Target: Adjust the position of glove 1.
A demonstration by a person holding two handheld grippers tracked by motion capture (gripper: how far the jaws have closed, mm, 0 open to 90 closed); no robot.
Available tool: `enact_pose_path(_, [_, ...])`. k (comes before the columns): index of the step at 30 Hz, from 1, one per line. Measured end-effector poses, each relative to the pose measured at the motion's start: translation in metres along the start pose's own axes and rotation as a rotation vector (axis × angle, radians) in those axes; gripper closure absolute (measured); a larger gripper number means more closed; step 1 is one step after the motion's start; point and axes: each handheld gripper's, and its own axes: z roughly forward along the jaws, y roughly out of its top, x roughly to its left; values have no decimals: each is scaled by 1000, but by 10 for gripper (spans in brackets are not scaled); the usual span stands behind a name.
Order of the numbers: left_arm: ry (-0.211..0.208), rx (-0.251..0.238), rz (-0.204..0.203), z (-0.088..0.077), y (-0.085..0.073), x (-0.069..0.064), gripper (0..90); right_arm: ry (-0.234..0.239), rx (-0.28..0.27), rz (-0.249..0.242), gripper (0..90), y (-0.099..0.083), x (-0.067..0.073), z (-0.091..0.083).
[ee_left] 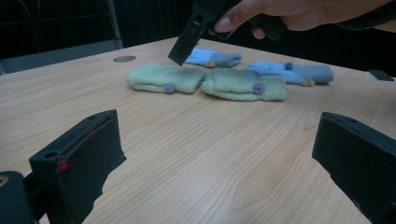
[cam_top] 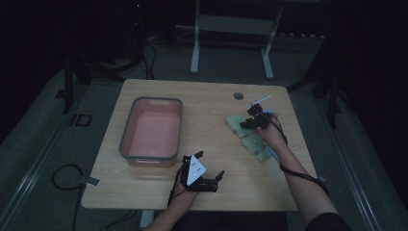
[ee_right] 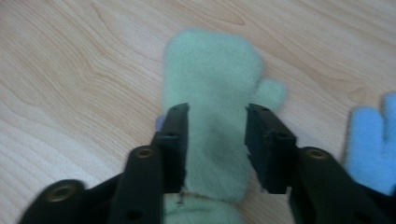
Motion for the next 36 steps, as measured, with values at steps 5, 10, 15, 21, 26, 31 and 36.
enact_pose_path(5, [2,-2,2,0,0,0,18,7,31,3,613,4,1,11])
enact_pose_path(10, [2,-3,3,0,0,-1,18,-15,67,-20,609,3,1,24])
enact_pose_path(15, [1,-4,1,0,0,0,18,-47,78,-65,611,3,7,28])
enact_pose_path(21, [3,-2,2,0,0,0,18,-73,90,-76,720,5,13,30])
enact_pose_path(26, [3,-2,2,0,0,0,18,-80,64,-29,820,4,15,30])
enact_pose_path(31, [0,-1,-2,0,0,0,18,-102,22,46,865,10,18,20])
enact_pose_path(36, [-1,1,-2,0,0,0,18,-125,-14,76,869,27,31,-12])
